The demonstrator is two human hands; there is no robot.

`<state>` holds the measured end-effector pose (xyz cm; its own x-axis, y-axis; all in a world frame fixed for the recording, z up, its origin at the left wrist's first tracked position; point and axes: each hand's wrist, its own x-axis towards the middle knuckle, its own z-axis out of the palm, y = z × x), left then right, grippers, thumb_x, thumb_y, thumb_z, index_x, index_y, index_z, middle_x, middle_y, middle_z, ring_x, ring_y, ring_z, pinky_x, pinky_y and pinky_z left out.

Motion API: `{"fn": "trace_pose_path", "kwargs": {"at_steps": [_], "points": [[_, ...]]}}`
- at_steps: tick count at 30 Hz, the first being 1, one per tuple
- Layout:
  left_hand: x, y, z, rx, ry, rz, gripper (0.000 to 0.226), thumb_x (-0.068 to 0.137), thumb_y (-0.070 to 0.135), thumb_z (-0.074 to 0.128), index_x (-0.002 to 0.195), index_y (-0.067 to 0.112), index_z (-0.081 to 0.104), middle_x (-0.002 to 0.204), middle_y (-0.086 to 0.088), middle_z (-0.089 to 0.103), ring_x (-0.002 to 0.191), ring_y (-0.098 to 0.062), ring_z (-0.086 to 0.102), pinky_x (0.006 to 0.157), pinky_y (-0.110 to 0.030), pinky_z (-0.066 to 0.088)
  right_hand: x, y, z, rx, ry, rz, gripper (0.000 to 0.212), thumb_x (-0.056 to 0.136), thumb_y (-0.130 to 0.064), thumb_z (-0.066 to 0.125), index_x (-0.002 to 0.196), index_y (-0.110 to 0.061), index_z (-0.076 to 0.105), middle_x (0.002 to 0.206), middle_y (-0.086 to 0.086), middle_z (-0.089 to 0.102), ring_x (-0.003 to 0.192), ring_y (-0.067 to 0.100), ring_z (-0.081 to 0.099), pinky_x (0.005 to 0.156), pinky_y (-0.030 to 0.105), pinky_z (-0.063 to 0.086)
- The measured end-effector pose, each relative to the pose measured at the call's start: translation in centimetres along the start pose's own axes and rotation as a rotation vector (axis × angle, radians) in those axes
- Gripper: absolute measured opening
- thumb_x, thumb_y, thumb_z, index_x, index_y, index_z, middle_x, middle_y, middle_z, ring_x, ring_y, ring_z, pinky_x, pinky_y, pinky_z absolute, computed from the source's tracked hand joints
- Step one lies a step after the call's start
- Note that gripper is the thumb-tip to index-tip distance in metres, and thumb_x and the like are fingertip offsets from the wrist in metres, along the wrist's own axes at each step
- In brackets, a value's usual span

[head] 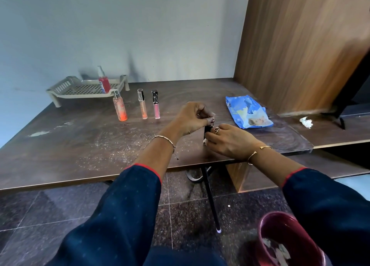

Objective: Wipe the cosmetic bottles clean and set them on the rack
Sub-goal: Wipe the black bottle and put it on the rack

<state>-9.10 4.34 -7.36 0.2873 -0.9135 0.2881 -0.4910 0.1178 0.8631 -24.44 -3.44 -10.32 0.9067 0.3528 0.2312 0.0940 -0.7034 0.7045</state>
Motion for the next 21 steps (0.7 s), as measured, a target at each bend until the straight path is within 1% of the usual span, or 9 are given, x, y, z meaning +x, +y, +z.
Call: {"fn": "trace_pose_path", "kwargs": {"at_steps": [1, 7, 12, 17, 19, 21], "points": [[0.0, 0.1, 0.0, 0.002, 0.001, 0.002, 0.01, 0.08, -0.007, 0.067, 0.089, -0.006, 0.066, 0.095, -0.017, 0.069, 0.074, -0.015, 0.064, 0.082, -0.03, 0.055, 0.2, -0.1, 0.1, -0.005, 0.003, 0.002, 0.025, 0.087, -0.01, 0.042, 0.079, -0.014, 0.065, 0.082, 0.005, 0.06, 0.065, 0.023, 0.056, 0.06, 0.034, 0.04], [-0.1, 0.1, 0.1, 0.01, -0.001, 0.007, 0.011, 0.08, -0.005, 0.068, 0.091, -0.007, 0.066, 0.092, -0.013, 0.068, 0.074, -0.01, 0.063, 0.079, -0.02, 0.053, 0.9, -1.0, 0.6, 0.012, -0.037, -0.004, 0.025, 0.085, -0.009, 0.041, 0.08, -0.014, 0.065, 0.084, 0.006, 0.061, 0.065, 0.023, 0.056, 0.067, 0.035, 0.044], [0.1, -0.2, 0.1, 0.001, 0.003, 0.011, 0.012, 0.08, -0.006, 0.068, 0.091, -0.008, 0.066, 0.09, -0.011, 0.067, 0.073, -0.009, 0.062, 0.075, -0.017, 0.052, -0.7, -0.5, -0.1, -0.009, -0.032, -0.022, 0.024, 0.086, -0.01, 0.04, 0.079, -0.015, 0.062, 0.08, 0.004, 0.06, 0.062, 0.021, 0.053, 0.061, 0.033, 0.039], [0.2, -0.5, 0.1, 0.004, 0.007, 0.015, 0.01, 0.079, -0.004, 0.069, 0.089, -0.005, 0.067, 0.087, -0.011, 0.069, 0.064, 0.002, 0.062, 0.074, -0.018, 0.053, 0.3, -0.6, 0.5, -0.039, -0.035, -0.057, 0.026, 0.086, -0.011, 0.04, 0.078, -0.016, 0.065, 0.082, 0.003, 0.061, 0.065, 0.02, 0.056, 0.069, 0.032, 0.039], [0.2, -0.4, 0.1, 0.008, 0.005, 0.014, 0.01, 0.079, -0.004, 0.069, 0.089, -0.005, 0.067, 0.089, -0.012, 0.069, 0.066, 0.001, 0.062, 0.074, -0.018, 0.053, 0.6, -0.8, 0.9, -0.027, -0.04, -0.052, 0.027, 0.087, -0.011, 0.039, 0.08, -0.016, 0.065, 0.085, 0.004, 0.061, 0.066, 0.02, 0.057, 0.072, 0.033, 0.038], [0.2, -0.3, 0.1, -0.006, 0.001, 0.011, 0.011, 0.079, -0.006, 0.068, 0.09, -0.007, 0.066, 0.091, -0.013, 0.068, 0.07, -0.005, 0.062, 0.075, -0.018, 0.053, 0.3, -0.8, 0.9, -0.008, -0.046, -0.033, 0.024, 0.087, -0.011, 0.041, 0.082, -0.015, 0.065, 0.085, 0.005, 0.061, 0.067, 0.021, 0.057, 0.072, 0.034, 0.036]]}}
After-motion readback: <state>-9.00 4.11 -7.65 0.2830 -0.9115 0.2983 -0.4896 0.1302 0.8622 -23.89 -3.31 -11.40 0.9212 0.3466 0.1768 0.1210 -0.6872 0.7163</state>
